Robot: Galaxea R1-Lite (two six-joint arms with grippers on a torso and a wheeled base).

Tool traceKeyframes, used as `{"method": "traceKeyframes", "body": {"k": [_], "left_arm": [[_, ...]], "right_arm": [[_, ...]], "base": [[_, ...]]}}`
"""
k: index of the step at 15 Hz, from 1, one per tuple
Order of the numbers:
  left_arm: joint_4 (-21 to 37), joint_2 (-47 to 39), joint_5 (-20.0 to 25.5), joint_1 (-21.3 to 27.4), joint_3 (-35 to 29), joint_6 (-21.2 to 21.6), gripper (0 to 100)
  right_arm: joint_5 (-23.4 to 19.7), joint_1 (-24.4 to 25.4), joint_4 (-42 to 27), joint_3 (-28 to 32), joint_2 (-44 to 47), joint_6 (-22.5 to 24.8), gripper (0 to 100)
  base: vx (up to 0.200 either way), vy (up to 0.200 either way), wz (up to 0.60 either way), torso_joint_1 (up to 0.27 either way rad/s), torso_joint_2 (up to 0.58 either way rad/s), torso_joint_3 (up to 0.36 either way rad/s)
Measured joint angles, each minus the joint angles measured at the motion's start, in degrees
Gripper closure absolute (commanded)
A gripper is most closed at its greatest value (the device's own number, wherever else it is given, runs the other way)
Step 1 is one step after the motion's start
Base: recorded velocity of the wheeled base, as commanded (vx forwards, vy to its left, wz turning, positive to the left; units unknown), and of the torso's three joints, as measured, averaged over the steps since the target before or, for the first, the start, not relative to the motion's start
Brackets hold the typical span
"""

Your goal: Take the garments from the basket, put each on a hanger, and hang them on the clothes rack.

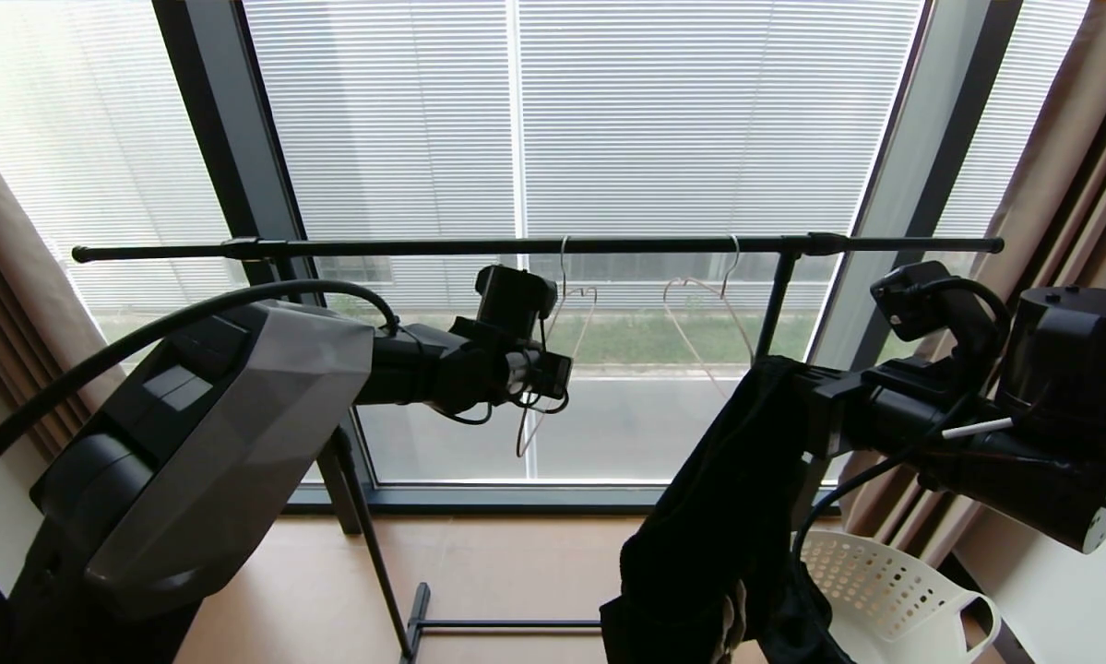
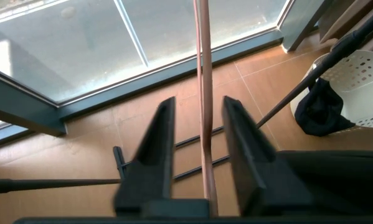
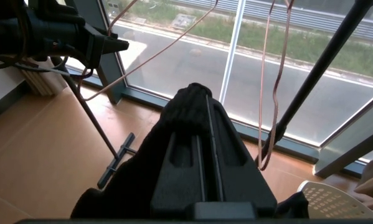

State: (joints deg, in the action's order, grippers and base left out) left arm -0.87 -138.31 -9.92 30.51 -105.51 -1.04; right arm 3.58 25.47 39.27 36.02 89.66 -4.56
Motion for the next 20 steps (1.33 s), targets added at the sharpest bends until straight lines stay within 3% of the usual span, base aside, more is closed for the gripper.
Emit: {"method": "traceKeyframes", "body": {"k": [11, 14, 20], "left_arm": [[0.02, 3.08, -0.06, 0.27, -0.94, 0.09, 100], [-0.22, 6.4, 0.18, 0.44, 3.0, 0.11, 100], [-8.41, 13.64, 0.35, 0.9, 14.93, 0.38, 100]], "right_arm": [[0.02, 0.0, 0.0, -0.17, 0.06, -0.01, 100], [0.02, -0.02, 0.0, -0.17, 0.16, 0.0, 100], [0.0, -0.02, 0.0, -0.24, 0.88, -0.11, 100]], "base": [[0.0, 0.0, 0.0, 0.0, 0.0, 0.0], [0.0, 0.0, 0.0, 0.0, 0.0, 0.0], [0.0, 0.0, 0.0, 0.0, 0.0, 0.0]]}}
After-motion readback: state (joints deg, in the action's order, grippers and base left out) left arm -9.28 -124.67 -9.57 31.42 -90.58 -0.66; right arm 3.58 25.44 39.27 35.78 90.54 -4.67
